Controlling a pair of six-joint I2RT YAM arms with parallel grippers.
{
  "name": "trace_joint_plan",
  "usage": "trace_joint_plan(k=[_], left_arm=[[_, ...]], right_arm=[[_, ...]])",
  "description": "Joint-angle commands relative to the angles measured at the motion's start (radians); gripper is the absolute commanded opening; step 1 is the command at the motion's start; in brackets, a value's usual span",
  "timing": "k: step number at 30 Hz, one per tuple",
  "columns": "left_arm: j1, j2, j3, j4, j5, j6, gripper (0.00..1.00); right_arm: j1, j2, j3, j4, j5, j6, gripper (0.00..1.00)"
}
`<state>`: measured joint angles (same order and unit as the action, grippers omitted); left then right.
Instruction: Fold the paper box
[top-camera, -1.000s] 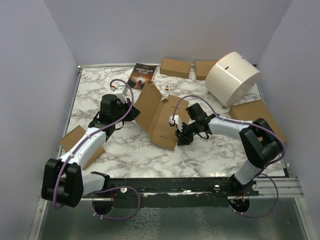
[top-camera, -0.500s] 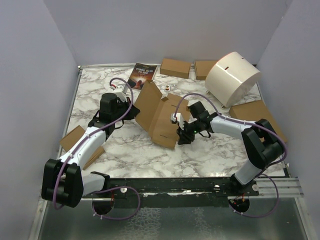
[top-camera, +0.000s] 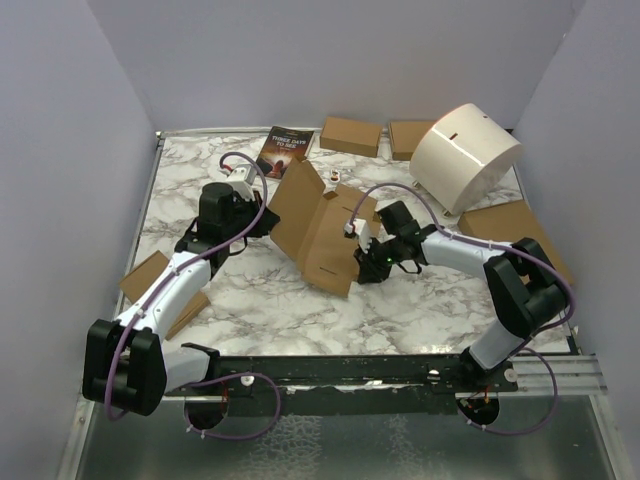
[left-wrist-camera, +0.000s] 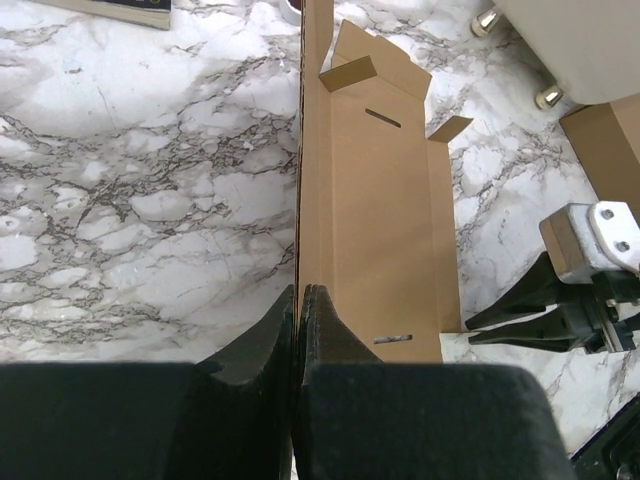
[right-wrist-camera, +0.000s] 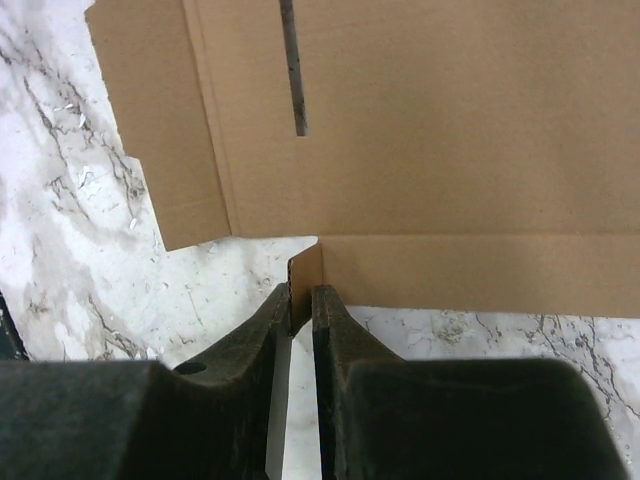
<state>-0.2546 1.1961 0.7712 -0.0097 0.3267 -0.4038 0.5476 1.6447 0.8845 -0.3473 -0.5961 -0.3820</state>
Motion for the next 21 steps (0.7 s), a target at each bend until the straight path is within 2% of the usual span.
trace_joint_plan(k=[1, 5, 8, 10, 14, 17, 21], left_arm=[[0.003, -0.023, 0.043, 0.011, 0.021, 0.022, 0.00], [0.002, -0.023, 0.052, 0.014, 0.024, 0.025, 0.00], [0.002, -0.027, 0.060, 0.014, 0.025, 0.043, 0.00], [0.002, -0.030, 0.067, 0.012, 0.027, 0.072, 0.00], [0.002, -0.036, 0.091, -0.005, 0.044, 0.166, 0.00], [0.002, -0.038, 0.119, -0.030, 0.075, 0.252, 0.00], [0.002, -0.047, 0.148, -0.059, 0.143, 0.378, 0.00]], right_arm=[[-0.012, 0.030, 0.016, 0.039, 0.077, 0.079, 0.15], [-0.017, 0.056, 0.025, 0.039, 0.104, 0.095, 0.18], [-0.023, 0.053, 0.033, 0.029, 0.065, 0.092, 0.26], [-0.037, 0.033, 0.045, 0.007, -0.002, 0.075, 0.38], [-0.094, -0.041, 0.057, -0.042, -0.190, 0.007, 0.56], [-0.157, -0.103, 0.063, -0.106, -0.358, -0.076, 0.63], [-0.255, -0.175, 0.081, -0.162, -0.495, -0.177, 0.66]])
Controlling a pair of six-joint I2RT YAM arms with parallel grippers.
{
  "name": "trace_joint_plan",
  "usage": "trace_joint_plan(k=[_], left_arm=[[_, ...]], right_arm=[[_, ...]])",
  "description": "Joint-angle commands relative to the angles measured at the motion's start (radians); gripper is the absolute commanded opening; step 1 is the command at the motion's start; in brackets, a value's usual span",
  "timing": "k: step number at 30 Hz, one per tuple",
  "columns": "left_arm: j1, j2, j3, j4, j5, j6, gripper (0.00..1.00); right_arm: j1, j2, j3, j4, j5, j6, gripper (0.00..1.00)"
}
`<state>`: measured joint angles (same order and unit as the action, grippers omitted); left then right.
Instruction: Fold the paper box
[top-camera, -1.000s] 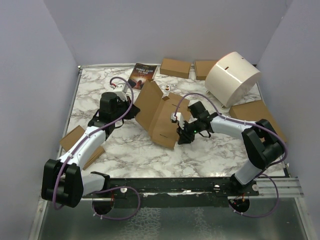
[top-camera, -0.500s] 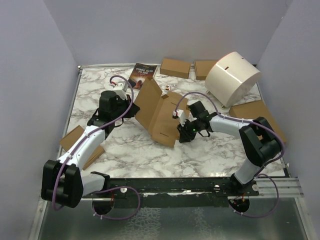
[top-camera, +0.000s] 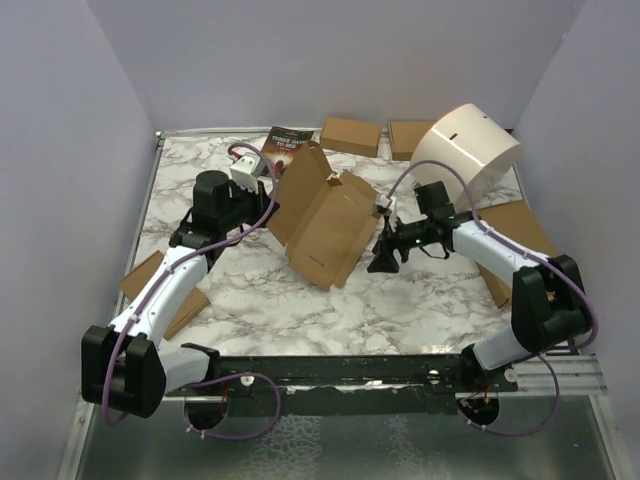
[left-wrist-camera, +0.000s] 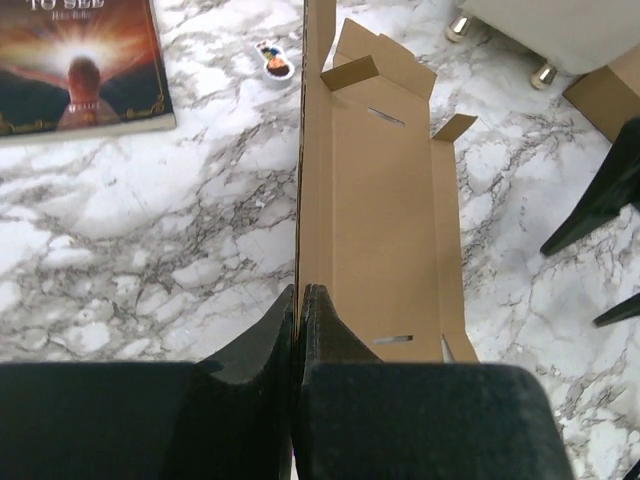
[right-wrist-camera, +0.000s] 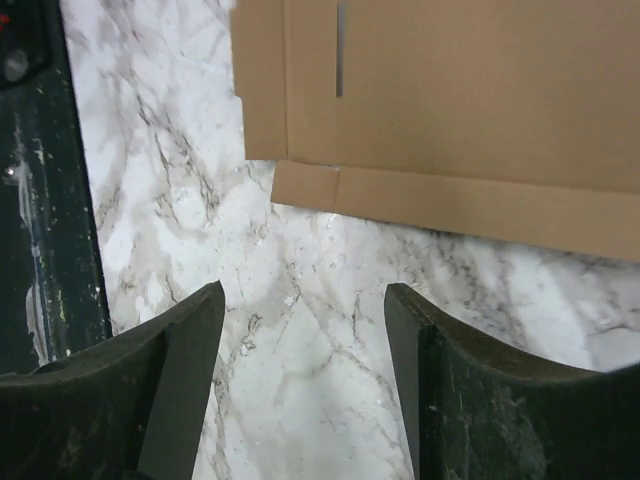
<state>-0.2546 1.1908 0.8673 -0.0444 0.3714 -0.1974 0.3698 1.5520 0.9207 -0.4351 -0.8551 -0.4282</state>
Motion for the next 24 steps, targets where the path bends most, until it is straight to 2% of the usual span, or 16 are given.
trace_joint_plan(k=[1, 3, 5, 6, 9, 15, 19, 24], left_arm=[[0.002, -0.047, 0.058, -0.027, 0.124, 0.205, 0.00], [0.002, -0.063, 0.065, -0.036, 0.160, 0.266, 0.00], [0.002, -0.075, 0.074, -0.052, 0.189, 0.322, 0.00], [0.001, -0.080, 0.079, -0.063, 0.205, 0.360, 0.00], [0.001, -0.095, 0.097, -0.096, 0.251, 0.427, 0.00], [-0.006, -0.154, 0.084, -0.110, 0.343, 0.503, 0.00], [-0.020, -0.180, 0.079, -0.117, 0.377, 0.537, 0.00], [-0.042, -0.181, 0.105, -0.148, 0.390, 0.568, 0.00]], right_arm=[[-0.099, -0.104, 0.046, -0.064, -0.241, -0.135, 0.68], [-0.135, -0.160, 0.041, 0.010, -0.212, -0.121, 0.77], [-0.166, -0.206, 0.009, 0.152, -0.182, -0.052, 0.95], [-0.177, -0.218, 0.004, 0.199, -0.194, -0.057, 1.00], [-0.185, -0.206, 0.050, 0.279, -0.201, -0.044, 0.99], [-0.252, -0.041, 0.255, 0.161, -0.200, 0.073, 1.00], [-0.335, -0.022, 0.202, 0.217, -0.281, 0.095, 1.00], [-0.345, -0.119, 0.012, 0.385, -0.355, 0.071, 1.00]])
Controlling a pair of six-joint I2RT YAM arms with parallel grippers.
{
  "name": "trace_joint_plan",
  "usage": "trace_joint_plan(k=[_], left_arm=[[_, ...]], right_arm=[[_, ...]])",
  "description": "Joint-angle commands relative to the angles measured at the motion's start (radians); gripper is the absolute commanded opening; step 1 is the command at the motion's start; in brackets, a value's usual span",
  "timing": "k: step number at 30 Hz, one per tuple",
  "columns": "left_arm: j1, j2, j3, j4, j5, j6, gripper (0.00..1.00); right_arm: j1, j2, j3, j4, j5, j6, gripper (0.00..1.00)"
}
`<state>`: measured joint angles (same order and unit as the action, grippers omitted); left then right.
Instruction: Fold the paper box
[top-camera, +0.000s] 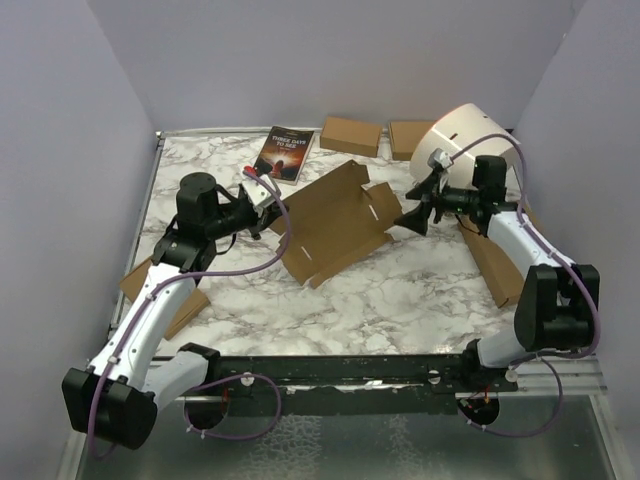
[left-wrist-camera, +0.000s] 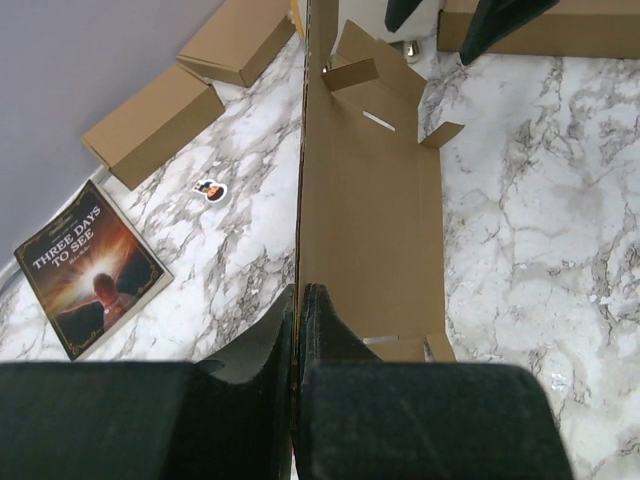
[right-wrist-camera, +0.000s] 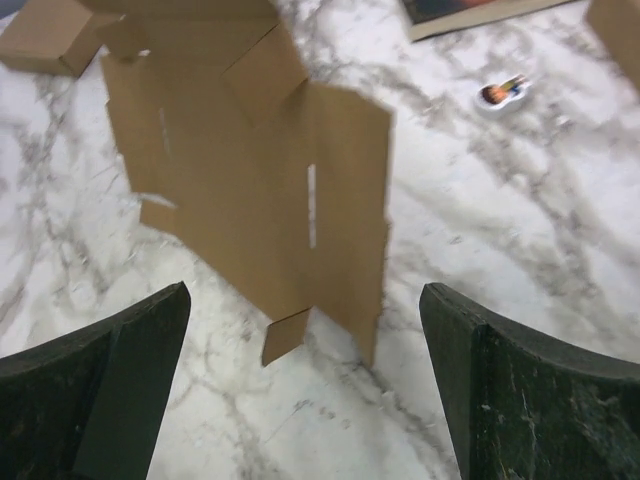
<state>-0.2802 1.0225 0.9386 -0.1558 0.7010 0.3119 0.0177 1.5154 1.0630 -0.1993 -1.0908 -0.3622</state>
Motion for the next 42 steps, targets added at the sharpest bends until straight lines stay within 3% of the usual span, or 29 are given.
trace_joint_plan(k=[1, 4, 18, 22, 28, 34, 42], left_arm=[[-0.022, -0.009, 0.043, -0.048, 0.060, 0.063, 0.00], [-0.037, -0.007, 0.074, -0.086, 0.058, 0.078, 0.00], [-0.057, -0.055, 0.128, -0.170, 0.104, -0.001, 0.00], [-0.057, -0.080, 0.110, -0.155, 0.122, -0.043, 0.00], [-0.058, -0.128, 0.022, -0.086, 0.118, -0.095, 0.00], [-0.058, -0.113, 0.009, -0.016, -0.022, -0.325, 0.00], [-0.043, -0.108, -0.055, 0.208, -0.184, -0.676, 0.00]], right_arm=[[0.007, -0.104, -0.178, 0.198, -0.134, 0.002, 1.00], [0.005, -0.168, -0.266, 0.317, -0.096, 0.019, 1.00], [-0.127, -0.258, -0.314, 0.347, -0.220, 0.048, 1.00], [-0.127, -0.268, -0.375, 0.439, -0.317, 0.049, 1.00], [-0.127, -0.269, -0.372, 0.427, -0.298, 0.035, 1.00], [-0.130, -0.380, -0.340, 0.353, -0.256, 0.047, 1.00], [-0.218, -0.451, -0.431, 0.506, -0.168, 0.366, 1.00]])
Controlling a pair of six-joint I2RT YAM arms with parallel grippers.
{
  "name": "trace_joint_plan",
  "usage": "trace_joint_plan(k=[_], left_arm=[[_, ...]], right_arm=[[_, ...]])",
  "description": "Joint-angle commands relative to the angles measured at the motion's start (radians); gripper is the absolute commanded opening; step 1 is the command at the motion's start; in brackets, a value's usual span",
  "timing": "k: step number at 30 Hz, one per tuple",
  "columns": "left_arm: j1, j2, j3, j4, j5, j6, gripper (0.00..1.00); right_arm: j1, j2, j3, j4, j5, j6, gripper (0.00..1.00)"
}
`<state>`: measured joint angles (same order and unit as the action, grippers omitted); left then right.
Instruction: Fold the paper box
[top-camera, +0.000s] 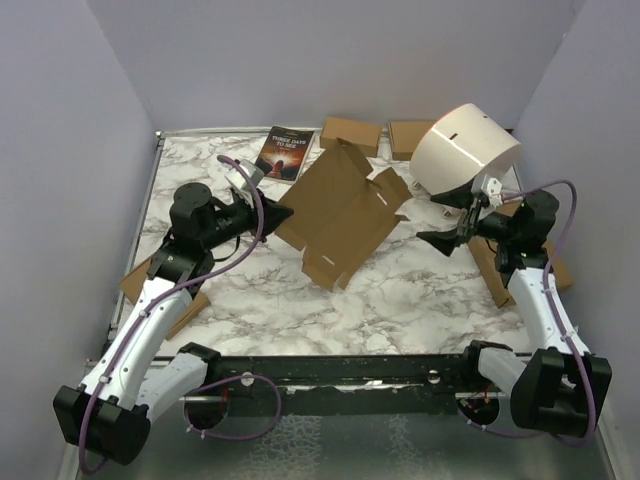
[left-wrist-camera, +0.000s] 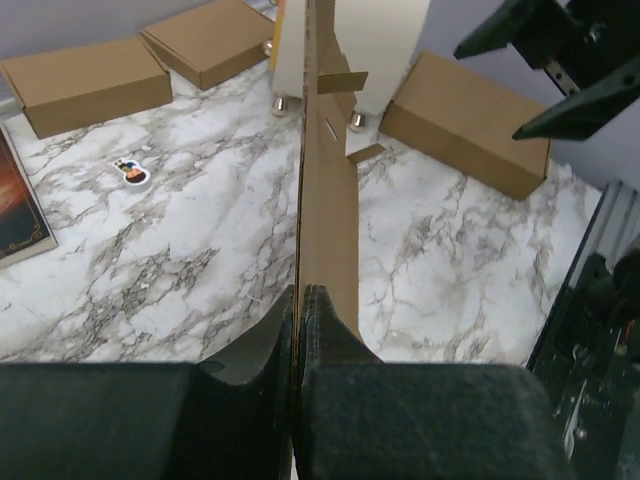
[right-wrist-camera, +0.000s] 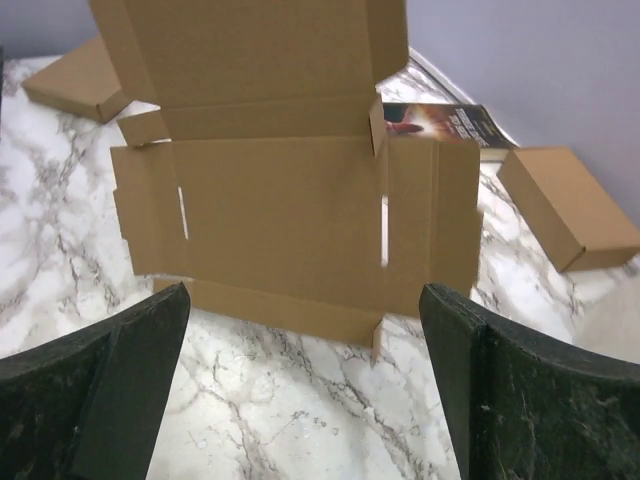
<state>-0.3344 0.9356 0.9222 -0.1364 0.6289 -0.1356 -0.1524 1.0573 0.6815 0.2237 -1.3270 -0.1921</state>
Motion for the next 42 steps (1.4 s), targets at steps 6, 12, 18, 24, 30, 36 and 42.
trace_joint_plan(k=[6, 12, 18, 24, 30, 36, 42], left_arm=[[0.018, -0.052, -0.108, 0.352, -0.130, -0.405, 0.00], [0.018, -0.154, -0.184, 0.510, -0.156, -0.529, 0.00], [0.018, -0.199, -0.250, 0.656, -0.184, -0.636, 0.00], [0.018, -0.205, -0.293, 0.780, -0.169, -0.732, 0.00], [0.018, -0.187, -0.292, 0.848, -0.140, -0.784, 0.00], [0.018, -0.171, -0.323, 0.953, -0.120, -0.856, 0.00], [0.018, -0.146, -0.333, 1.030, -0.107, -0.900, 0.00]], right_arm=[[-0.061, 0.013, -0.169, 0.289, 0.088, 0.487, 1.00], [-0.059, 0.155, -0.185, 0.424, 0.070, 0.721, 1.00], [-0.028, 0.143, -0.180, 0.495, 0.074, 0.838, 1.00], [-0.016, 0.123, -0.160, 0.679, 0.032, 1.031, 1.00], [0.035, 0.120, -0.123, 0.759, 0.031, 1.107, 1.00], [0.053, 0.183, -0.097, 0.917, 0.060, 1.271, 1.00], [0.054, 0.236, -0.039, 1.157, 0.061, 1.514, 0.97]])
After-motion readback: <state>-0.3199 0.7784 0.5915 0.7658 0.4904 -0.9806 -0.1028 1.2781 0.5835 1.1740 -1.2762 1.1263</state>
